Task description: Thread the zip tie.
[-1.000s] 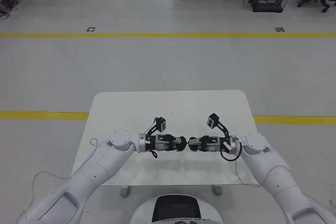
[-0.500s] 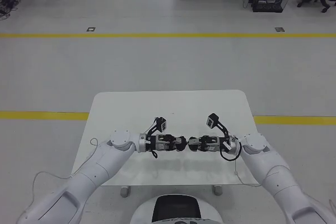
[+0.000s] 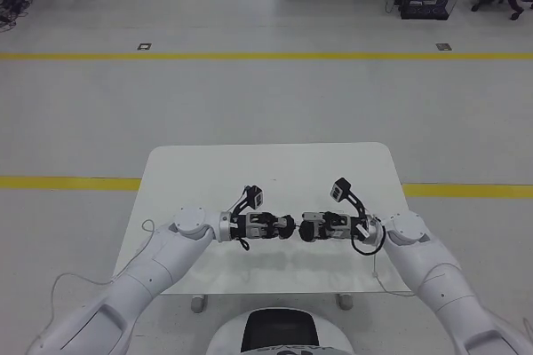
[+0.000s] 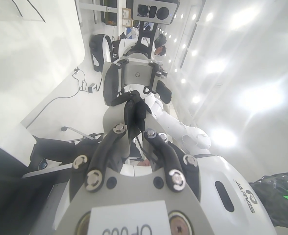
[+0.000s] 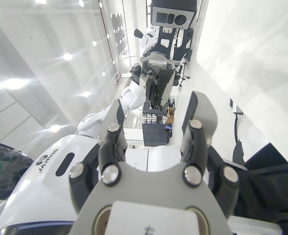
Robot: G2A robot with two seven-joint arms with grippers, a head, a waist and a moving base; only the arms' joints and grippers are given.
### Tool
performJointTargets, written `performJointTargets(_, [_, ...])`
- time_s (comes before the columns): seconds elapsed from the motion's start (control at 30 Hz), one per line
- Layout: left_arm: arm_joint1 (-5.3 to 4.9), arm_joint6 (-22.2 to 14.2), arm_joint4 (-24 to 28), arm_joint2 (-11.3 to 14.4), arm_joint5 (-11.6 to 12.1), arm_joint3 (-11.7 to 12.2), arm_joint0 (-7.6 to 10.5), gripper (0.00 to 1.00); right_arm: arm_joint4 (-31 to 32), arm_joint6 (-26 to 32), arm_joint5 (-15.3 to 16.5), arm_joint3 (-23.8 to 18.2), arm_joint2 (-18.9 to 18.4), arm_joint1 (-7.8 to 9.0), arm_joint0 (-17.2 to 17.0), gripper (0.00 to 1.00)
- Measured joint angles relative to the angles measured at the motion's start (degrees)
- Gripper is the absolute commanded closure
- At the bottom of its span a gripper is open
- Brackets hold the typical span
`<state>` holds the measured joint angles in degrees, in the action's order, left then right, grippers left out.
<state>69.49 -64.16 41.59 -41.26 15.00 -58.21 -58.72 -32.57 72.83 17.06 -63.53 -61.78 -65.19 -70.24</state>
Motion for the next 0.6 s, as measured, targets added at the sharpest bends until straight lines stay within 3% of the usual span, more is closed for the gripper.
performJointTargets(0.03, [-0.01, 0.1, 0.1, -0.1, 0.1, 0.0, -0.05, 1.00, -0.1, 0.1, 0.1, 0.0, -0.1, 0.03, -0.1, 0.45])
performJointTargets(0.07, [-0.04, 0.2, 0.2, -0.2, 0.2, 0.0, -0.13, 1.00, -0.3, 0.3, 0.3, -0.1, -0.2, 0.07, -0.2, 0.53])
performJointTargets(0.43, [0.03, 0.0, 1.0, -0.5, 0.2, 0.0, -0.40, 1.00, -1.7, 1.3, 1.5, 0.3, 0.2, -0.03, -0.6, 0.90])
performJointTargets(0.6, [0.11, -0.4, 1.1, -0.5, 0.3, 0.2, -0.30, 1.00, -1.8, 1.2, 1.6, 0.9, 0.8, -0.24, -0.2, 0.98])
